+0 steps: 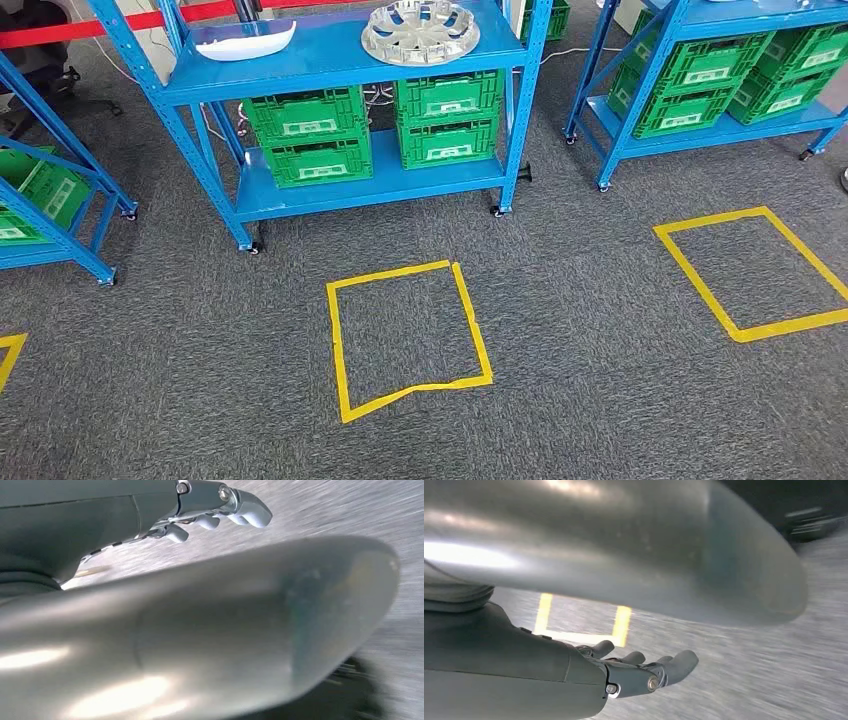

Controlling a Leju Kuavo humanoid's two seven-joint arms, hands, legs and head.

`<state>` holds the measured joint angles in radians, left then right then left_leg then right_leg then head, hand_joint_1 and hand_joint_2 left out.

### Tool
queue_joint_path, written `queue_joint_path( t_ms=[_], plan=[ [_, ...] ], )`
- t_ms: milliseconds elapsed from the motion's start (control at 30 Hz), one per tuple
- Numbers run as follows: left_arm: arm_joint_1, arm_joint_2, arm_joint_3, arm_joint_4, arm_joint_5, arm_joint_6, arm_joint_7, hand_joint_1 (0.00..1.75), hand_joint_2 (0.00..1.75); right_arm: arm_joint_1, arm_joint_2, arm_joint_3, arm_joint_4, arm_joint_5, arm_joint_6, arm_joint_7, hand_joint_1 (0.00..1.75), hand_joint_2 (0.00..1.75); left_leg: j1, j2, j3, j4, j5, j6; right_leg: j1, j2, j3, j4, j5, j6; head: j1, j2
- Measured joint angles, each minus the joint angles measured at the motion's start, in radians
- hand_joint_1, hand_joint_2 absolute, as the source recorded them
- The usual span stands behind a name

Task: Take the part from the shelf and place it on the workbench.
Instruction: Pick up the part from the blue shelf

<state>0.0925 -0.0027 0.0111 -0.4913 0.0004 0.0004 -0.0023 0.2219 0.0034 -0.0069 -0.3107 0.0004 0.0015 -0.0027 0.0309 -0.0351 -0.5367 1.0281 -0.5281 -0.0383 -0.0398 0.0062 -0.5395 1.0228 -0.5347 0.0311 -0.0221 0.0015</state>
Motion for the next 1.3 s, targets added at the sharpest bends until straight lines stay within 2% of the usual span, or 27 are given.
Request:
queue_joint_path(
  t_ms=[100, 167, 200, 267, 300, 333, 367, 400, 467, 500, 533, 633, 667, 700, 767, 800, 833, 867, 933, 967, 1000, 1067, 1133, 1167, 1200, 1267, 1300],
  plan=[
    [-0.035, 0.000, 0.000, -0.045, 0.000, 0.000, 0.000, 0.00, 0.00, 0.035, -0.001, 0.000, 0.038, 0.000, 0.000, 0.002, 0.00, 0.00, 0.000, -0.002, 0.001, -0.015, 0.006, 0.013, -0.001, -0.002, 0.008, -0.008, 0.002, 0.011, 0.001, 0.000],
    [-0.068, -0.001, 0.000, -0.090, 0.000, 0.000, -0.002, 0.00, 0.00, 0.069, -0.002, 0.000, 0.077, 0.000, 0.000, 0.002, 0.00, 0.00, 0.003, -0.005, 0.013, -0.035, 0.018, 0.026, 0.001, -0.003, -0.006, 0.031, -0.025, 0.015, 0.005, 0.000],
    [-0.083, -0.001, 0.000, -0.109, 0.000, 0.000, -0.003, 0.00, 0.00, 0.085, -0.002, 0.000, 0.095, 0.000, 0.000, 0.002, 0.00, 0.00, 0.005, -0.006, 0.016, -0.040, 0.022, 0.030, 0.002, -0.002, -0.032, 0.083, -0.054, 0.014, 0.008, 0.000],
    [-0.104, -0.001, 0.000, -0.137, 0.000, 0.000, -0.004, 0.00, 0.00, 0.107, -0.004, 0.000, 0.125, 0.000, 0.000, 0.002, 0.00, 0.00, 0.002, -0.011, 0.012, -0.037, 0.022, 0.033, 0.006, -0.002, -0.104, 0.214, -0.113, 0.013, 0.011, 0.000],
    [-0.109, -0.001, 0.001, -0.145, 0.000, 0.000, -0.004, 0.00, 0.00, 0.112, -0.004, 0.000, 0.133, 0.000, 0.000, 0.002, 0.00, 0.00, 0.001, -0.013, 0.010, -0.034, 0.021, 0.034, 0.006, -0.002, -0.127, 0.253, -0.120, 0.013, 0.011, 0.000],
    [-0.109, -0.001, 0.001, -0.147, 0.000, 0.000, -0.004, 0.00, 0.00, 0.113, -0.006, 0.000, 0.136, 0.000, 0.000, 0.002, 0.00, 0.00, 0.000, -0.016, 0.009, -0.030, 0.019, 0.033, 0.006, -0.002, -0.131, 0.254, -0.107, 0.013, 0.011, 0.000],
    [-0.103, -0.001, 0.001, -0.143, 0.000, 0.000, -0.003, 0.00, 0.00, 0.108, -0.007, 0.000, 0.134, 0.000, 0.000, 0.002, 0.00, 0.00, 0.000, -0.019, 0.008, -0.027, 0.017, 0.031, 0.006, -0.002, -0.113, 0.213, -0.076, 0.012, 0.011, 0.000],
    [-0.092, -0.002, 0.001, -0.133, 0.000, 0.000, -0.002, 0.00, 0.00, 0.098, -0.007, 0.000, 0.128, 0.000, 0.000, 0.001, 0.00, 0.00, 0.002, -0.021, 0.008, -0.023, 0.014, 0.027, 0.005, -0.002, -0.079, 0.143, -0.039, 0.012, 0.012, 0.000],
    [-0.054, -0.004, 0.001, -0.096, 0.000, 0.000, 0.000, 0.00, 0.00, 0.057, -0.008, 0.000, 0.093, 0.000, 0.000, -0.001, 0.00, 0.00, 0.000, -0.020, 0.005, -0.018, 0.006, 0.014, 0.009, -0.002, -0.022, 0.034, 0.006, 0.005, 0.013, 0.000],
    [-0.029, -0.004, 0.001, -0.069, 0.000, 0.000, 0.001, 0.00, 0.00, 0.030, -0.008, 0.000, 0.067, 0.000, 0.000, -0.002, 0.00, 0.00, -0.002, -0.018, 0.005, -0.017, 0.002, 0.008, 0.012, -0.001, -0.010, 0.011, 0.011, -0.002, 0.013, 0.000],
    [-0.002, -0.005, 0.000, -0.037, 0.000, 0.000, 0.002, 0.00, 0.00, 0.001, -0.008, 0.000, 0.037, 0.000, 0.000, -0.002, 0.00, 0.00, -0.003, -0.016, 0.005, -0.020, 0.000, 0.001, 0.015, -0.001, -0.009, 0.010, 0.008, -0.010, 0.012, 0.000],
    [0.084, -0.010, 0.000, 0.062, 0.000, 0.000, 0.004, 0.00, 0.00, -0.085, -0.006, 0.000, -0.062, 0.000, 0.000, -0.002, 0.00, 0.00, 0.000, -0.006, 0.009, -0.013, -0.008, -0.013, 0.014, 0.000, -0.008, 0.003, 0.011, -0.033, 0.010, 0.000],
    [0.111, -0.010, 0.000, 0.097, 0.000, 0.000, 0.004, 0.00, 0.00, -0.111, -0.006, 0.000, -0.096, 0.000, 0.000, -0.003, 0.00, 0.00, 0.000, 0.002, -0.004, 0.016, -0.027, -0.015, 0.013, 0.001, -0.007, 0.001, 0.012, -0.039, 0.008, 0.000],
    [0.137, -0.010, 0.000, 0.132, 0.000, 0.000, 0.004, 0.00, 0.00, -0.135, -0.006, 0.000, -0.130, 0.000, 0.000, -0.003, 0.00, 0.00, -0.001, 0.011, -0.029, 0.069, -0.056, -0.016, 0.014, 0.001, -0.006, 0.000, 0.012, -0.043, 0.005, 0.000],
    [0.179, -0.006, 0.000, 0.198, 0.000, 0.000, 0.004, 0.00, 0.00, -0.176, -0.006, 0.000, -0.193, 0.000, 0.000, -0.002, 0.00, 0.00, -0.003, 0.022, -0.105, 0.210, -0.120, -0.017, 0.019, 0.003, -0.005, 0.000, 0.009, -0.049, 0.000, 0.000],
    [0.196, -0.004, 0.000, 0.223, 0.000, 0.000, 0.004, 0.00, 0.00, -0.191, -0.006, 0.000, -0.216, 0.000, 0.000, -0.002, 0.00, 0.00, -0.004, 0.023, -0.134, 0.261, -0.133, -0.016, 0.022, 0.005, -0.004, 0.001, 0.008, -0.051, 0.000, 0.000],
    [0.209, -0.003, 0.000, 0.240, 0.000, 0.000, 0.004, 0.00, 0.00, -0.200, -0.006, 0.000, -0.232, 0.000, 0.000, -0.002, 0.00, 0.00, -0.006, 0.024, -0.145, 0.275, -0.124, -0.013, 0.024, 0.007, -0.001, 0.001, 0.006, -0.052, 0.000, 0.000],
    [0.215, -0.003, 0.000, 0.250, 0.000, 0.000, 0.004, 0.00, 0.00, -0.202, -0.006, 0.000, -0.241, 0.000, 0.000, -0.002, 0.00, 0.00, -0.008, 0.024, -0.134, 0.243, -0.094, -0.008, 0.026, 0.009, 0.003, 0.001, 0.003, -0.052, 0.000, 0.000],
    [0.202, -0.002, 0.000, 0.245, 0.000, 0.000, 0.003, 0.00, 0.00, -0.189, -0.005, 0.000, -0.240, 0.000, 0.000, -0.001, 0.00, 0.00, -0.016, 0.030, -0.072, 0.104, -0.016, 0.007, 0.028, 0.007, 0.013, 0.000, -0.003, -0.049, 0.000, 0.000],
    [0.185, -0.001, 0.000, 0.231, 0.000, 0.000, 0.002, 0.00, 0.00, -0.175, -0.005, 0.000, -0.230, 0.000, 0.000, -0.001, 0.00, 0.00, -0.021, 0.034, -0.043, 0.043, 0.010, 0.015, 0.028, 0.003, 0.017, -0.001, -0.007, -0.045, 0.000, 0.000],
    [0.163, -0.001, 0.000, 0.213, 0.000, 0.000, 0.001, 0.00, 0.00, -0.156, -0.004, 0.000, -0.214, 0.000, 0.000, 0.000, 0.00, 0.00, -0.025, 0.036, -0.025, 0.008, 0.022, 0.020, 0.028, 0.000, 0.018, -0.003, -0.010, -0.040, 0.000, 0.000],
    [0.113, -0.002, 0.000, 0.162, 0.000, 0.000, 0.000, 0.00, 0.00, -0.110, -0.003, 0.000, -0.167, 0.000, 0.000, 0.001, 0.00, 0.00, -0.032, 0.035, -0.018, -0.006, 0.022, 0.028, 0.028, -0.006, 0.021, -0.010, -0.013, -0.029, -0.002, 0.000],
    [0.059, -0.003, 0.000, 0.098, 0.000, 0.000, -0.002, 0.00, 0.00, -0.053, -0.001, 0.000, -0.111, 0.000, 0.000, 0.002, 0.00, 0.00, -0.027, 0.026, -0.012, -0.018, 0.026, 0.038, 0.028, -0.009, 0.027, -0.006, -0.020, -0.020, -0.002, 0.000],
    [0.030, -0.004, 0.000, 0.064, 0.000, 0.000, -0.002, 0.00, 0.00, -0.024, -0.001, 0.000, -0.079, 0.000, 0.000, 0.002, 0.00, 0.00, -0.024, 0.021, -0.007, -0.025, 0.029, 0.043, 0.029, -0.009, 0.020, 0.016, -0.035, -0.016, 0.000, 0.000],
    [0.004, -0.004, 0.000, 0.030, 0.000, 0.000, -0.003, 0.00, 0.00, 0.002, 0.000, 0.000, -0.047, 0.000, 0.000, 0.002, 0.00, 0.00, -0.021, 0.016, -0.003, -0.029, 0.031, 0.048, 0.029, -0.008, -0.001, 0.059, -0.060, -0.013, 0.003, 0.000],
    [-0.044, -0.004, 0.000, -0.031, 0.000, 0.000, -0.004, 0.00, 0.00, 0.048, -0.002, 0.000, 0.016, 0.000, 0.000, 0.002, 0.00, 0.00, -0.022, 0.005, -0.002, -0.028, 0.028, 0.053, 0.029, -0.005, -0.076, 0.195, -0.121, -0.008, 0.008, 0.000],
    [-0.062, -0.004, 0.000, -0.055, 0.000, 0.000, -0.005, 0.00, 0.00, 0.066, -0.003, 0.000, 0.041, 0.000, 0.000, 0.002, 0.00, 0.00, -0.022, -0.001, -0.001, -0.026, 0.025, 0.054, 0.028, -0.005, -0.111, 0.252, -0.137, -0.006, 0.009, 0.000]
  ],
)
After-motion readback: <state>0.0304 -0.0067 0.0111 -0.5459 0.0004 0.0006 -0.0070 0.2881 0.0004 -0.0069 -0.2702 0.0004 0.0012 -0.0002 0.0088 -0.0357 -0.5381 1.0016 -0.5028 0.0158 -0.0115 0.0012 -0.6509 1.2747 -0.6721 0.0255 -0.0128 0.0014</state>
